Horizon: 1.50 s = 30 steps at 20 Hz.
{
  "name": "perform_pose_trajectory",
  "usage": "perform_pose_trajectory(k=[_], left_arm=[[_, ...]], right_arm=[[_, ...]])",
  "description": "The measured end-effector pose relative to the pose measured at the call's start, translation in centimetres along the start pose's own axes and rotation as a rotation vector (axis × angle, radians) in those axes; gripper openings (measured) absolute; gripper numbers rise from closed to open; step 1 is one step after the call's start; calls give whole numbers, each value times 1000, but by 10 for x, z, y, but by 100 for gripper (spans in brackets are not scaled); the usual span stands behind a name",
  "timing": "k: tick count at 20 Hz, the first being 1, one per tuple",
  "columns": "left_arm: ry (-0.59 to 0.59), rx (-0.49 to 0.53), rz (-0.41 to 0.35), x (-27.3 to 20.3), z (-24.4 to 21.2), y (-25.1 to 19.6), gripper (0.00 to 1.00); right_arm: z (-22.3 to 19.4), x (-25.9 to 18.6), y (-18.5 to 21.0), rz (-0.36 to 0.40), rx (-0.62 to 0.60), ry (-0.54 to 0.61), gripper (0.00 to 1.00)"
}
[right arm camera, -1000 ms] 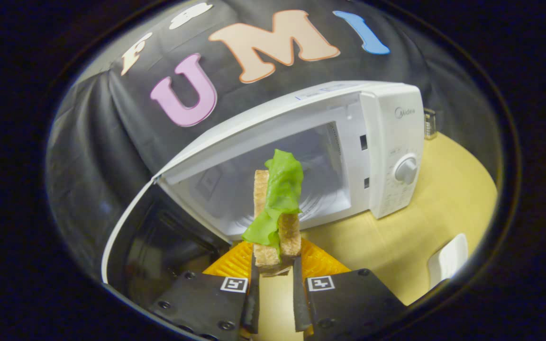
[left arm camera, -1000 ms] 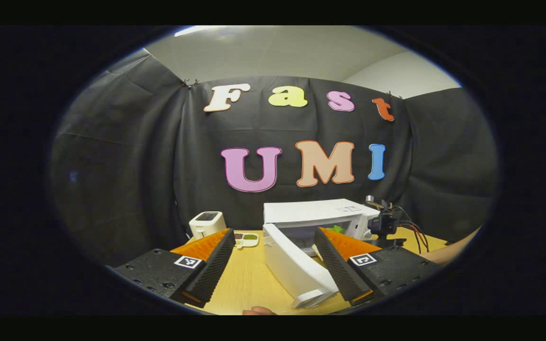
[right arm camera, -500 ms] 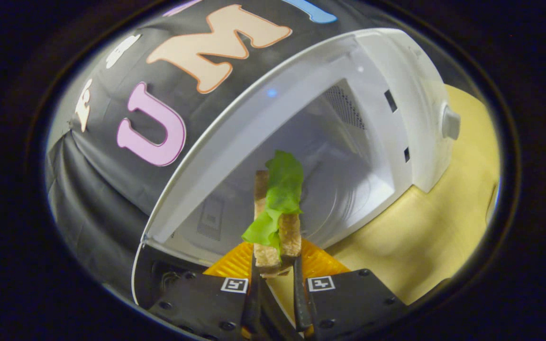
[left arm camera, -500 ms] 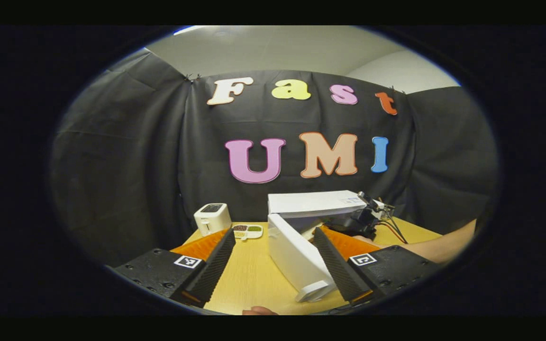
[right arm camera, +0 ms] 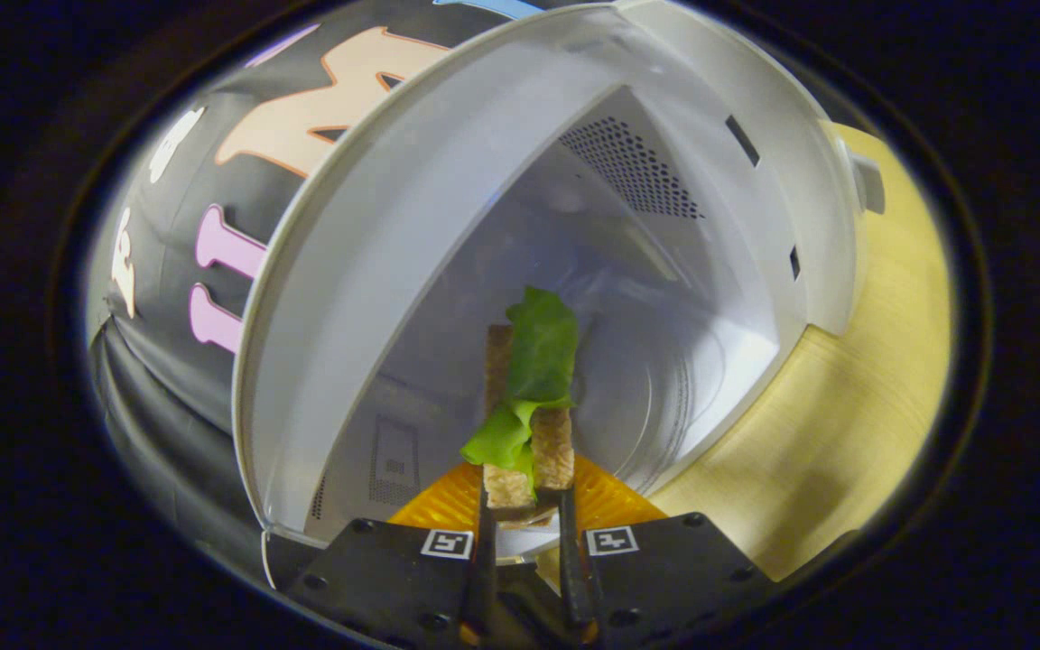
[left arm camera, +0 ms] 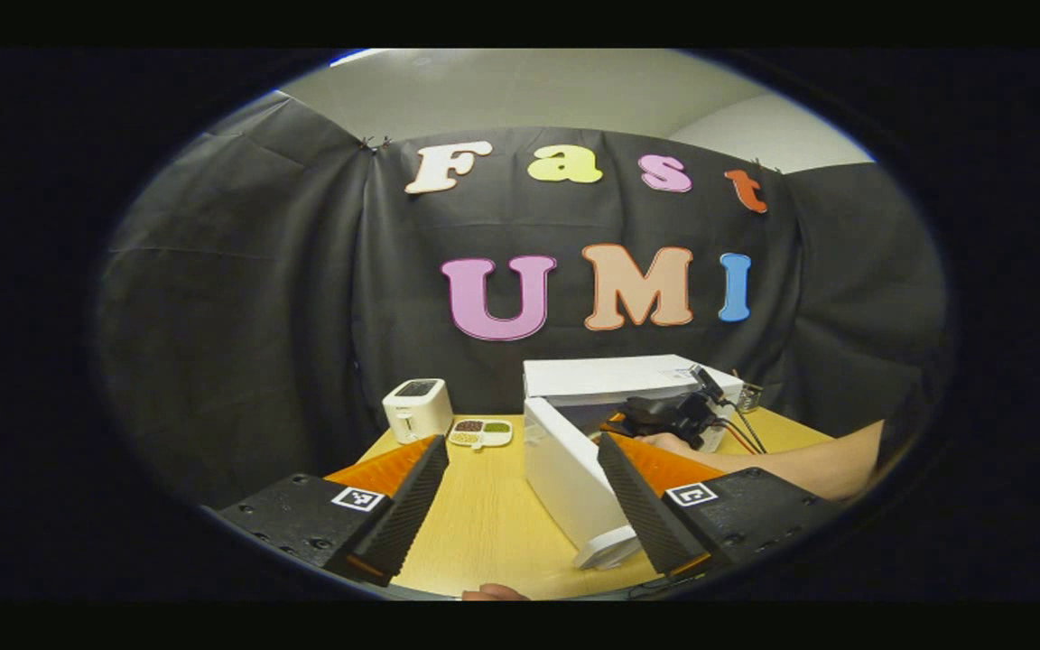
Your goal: Open the microwave oven with the left hand, put the food in, and close the microwave oven.
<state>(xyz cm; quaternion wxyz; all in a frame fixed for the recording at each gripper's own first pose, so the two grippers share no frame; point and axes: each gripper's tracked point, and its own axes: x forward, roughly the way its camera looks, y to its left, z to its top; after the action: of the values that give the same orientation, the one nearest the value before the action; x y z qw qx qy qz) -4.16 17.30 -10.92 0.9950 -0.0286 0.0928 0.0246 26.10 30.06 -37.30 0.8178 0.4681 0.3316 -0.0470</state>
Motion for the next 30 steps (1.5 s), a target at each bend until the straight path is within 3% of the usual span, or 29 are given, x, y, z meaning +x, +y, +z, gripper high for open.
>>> perform_pose_trajectory(k=[5, 8, 9, 11, 14, 16, 18, 19, 20, 22, 23, 25, 28, 29, 30], left_arm=[[9, -5, 26, -7, -5, 13, 94], [15, -12, 43, -8, -8, 21, 97], [17, -14, 46, -9, -8, 23, 97], [13, -17, 49, -10, -7, 24, 98], [6, -9, 51, -12, -7, 26, 97], [5, -9, 49, -12, -7, 25, 97], [8, -16, 51, -12, -8, 26, 94], [11, -19, 52, -13, -9, 26, 94], [12, -21, 53, -13, -10, 26, 94], [9, -19, 57, -15, -9, 27, 97], [6, -15, 60, -16, -7, 28, 97], [4, -12, 63, -17, -7, 28, 100], [5, -12, 61, -18, -8, 27, 94], [6, -13, 61, -18, -8, 26, 97], [5, -15, 60, -18, -9, 25, 97]], right_arm=[[3, 9, 3, -11, -30, -31, 31], [2, 14, 7, -18, -29, -30, 31], [4, 17, 7, -24, -24, -36, 23], [5, 17, 7, -38, -12, -40, 29], [5, 17, 3, -73, -4, -29, 29], [3, 16, -2, -104, -4, -18, 49], [1, 13, -5, -129, -1, -5, 50], [0, 13, -9, -150, -2, 4, 60], [-1, 12, -13, -171, -6, 14, 60], [-3, 9, -19, -212, -9, 31, 82], [-6, 7, -21, -229, -4, 46, 75], [-12, 5, -20, -232, 15, 80, 81], [-16, -1, -18, -225, 34, 111, 80], [-18, -3, -16, -223, 40, 122, 92], [-19, -4, -16, -221, 43, 132, 91]])
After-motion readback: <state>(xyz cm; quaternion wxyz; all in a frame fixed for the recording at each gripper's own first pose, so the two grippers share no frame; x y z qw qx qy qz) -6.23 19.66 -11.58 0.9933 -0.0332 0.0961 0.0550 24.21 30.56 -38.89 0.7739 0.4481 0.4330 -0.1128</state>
